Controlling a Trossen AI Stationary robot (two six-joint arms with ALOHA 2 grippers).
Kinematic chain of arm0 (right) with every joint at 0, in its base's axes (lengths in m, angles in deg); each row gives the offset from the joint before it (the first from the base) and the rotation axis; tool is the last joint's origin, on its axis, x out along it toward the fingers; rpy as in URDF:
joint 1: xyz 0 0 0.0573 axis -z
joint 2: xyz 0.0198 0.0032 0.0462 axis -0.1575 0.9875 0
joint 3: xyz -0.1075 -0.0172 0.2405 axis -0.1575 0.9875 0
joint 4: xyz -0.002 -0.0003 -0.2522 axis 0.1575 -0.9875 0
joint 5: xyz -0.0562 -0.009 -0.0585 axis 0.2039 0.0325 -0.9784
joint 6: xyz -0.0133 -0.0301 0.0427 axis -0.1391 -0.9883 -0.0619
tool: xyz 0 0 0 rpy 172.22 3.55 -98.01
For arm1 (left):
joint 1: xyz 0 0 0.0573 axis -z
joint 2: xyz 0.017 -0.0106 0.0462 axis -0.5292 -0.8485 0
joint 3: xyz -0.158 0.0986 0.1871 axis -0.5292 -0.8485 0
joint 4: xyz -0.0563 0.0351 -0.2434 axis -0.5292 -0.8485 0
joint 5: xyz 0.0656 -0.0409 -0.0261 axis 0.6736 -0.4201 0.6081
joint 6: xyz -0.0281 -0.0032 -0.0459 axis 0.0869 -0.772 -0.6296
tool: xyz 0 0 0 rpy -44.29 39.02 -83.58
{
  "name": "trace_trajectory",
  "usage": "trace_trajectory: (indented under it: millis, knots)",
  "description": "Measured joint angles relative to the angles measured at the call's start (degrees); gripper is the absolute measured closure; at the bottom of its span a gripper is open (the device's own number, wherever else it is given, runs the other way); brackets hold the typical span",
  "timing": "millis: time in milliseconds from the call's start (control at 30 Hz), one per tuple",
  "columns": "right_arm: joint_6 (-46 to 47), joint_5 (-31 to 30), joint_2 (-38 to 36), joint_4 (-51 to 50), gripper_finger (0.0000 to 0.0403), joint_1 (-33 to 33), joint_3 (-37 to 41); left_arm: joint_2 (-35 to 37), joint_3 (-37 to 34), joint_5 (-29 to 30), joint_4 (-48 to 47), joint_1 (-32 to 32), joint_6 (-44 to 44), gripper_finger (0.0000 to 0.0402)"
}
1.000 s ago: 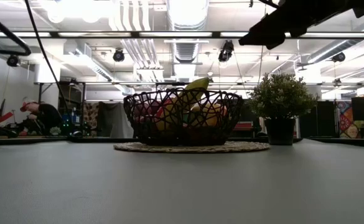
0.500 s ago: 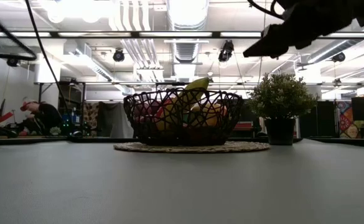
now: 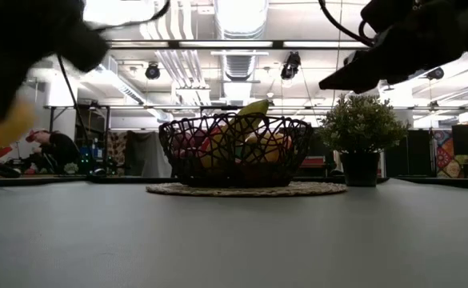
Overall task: Build produce basket
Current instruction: Put the yellow lemon into the basket
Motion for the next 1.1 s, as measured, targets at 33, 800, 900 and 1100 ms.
trace_trajectory:
  millis: [33, 800, 900, 1100]
  knots:
    - [0.0, 0.7, 0.0, 2.0, 0.0172, 0.0, 0.9, 0.0, 1.5, 2.0, 0.1, -0.5, 2.4, 0.0201]
    - [3.7, 4.2, 0.0, 27.9, 0.0172, 0.0, 12.4, 0.0, 7.2, 18.7, 63.2, -7.5, 87.4, 0.0201]
    - [2.9, 4.2, 0.0, 27.8, 0.0172, 0.0, 12.0, 0.0, 4.9, 18.7, 66.2, -9.8, 87.5, 0.0201]
    - [2.1, 4.2, 0.0, 27.8, 0.0172, 0.0, 11.8, 0.0, -0.6, 18.7, 72.8, -13.7, 85.4, 0.0202]
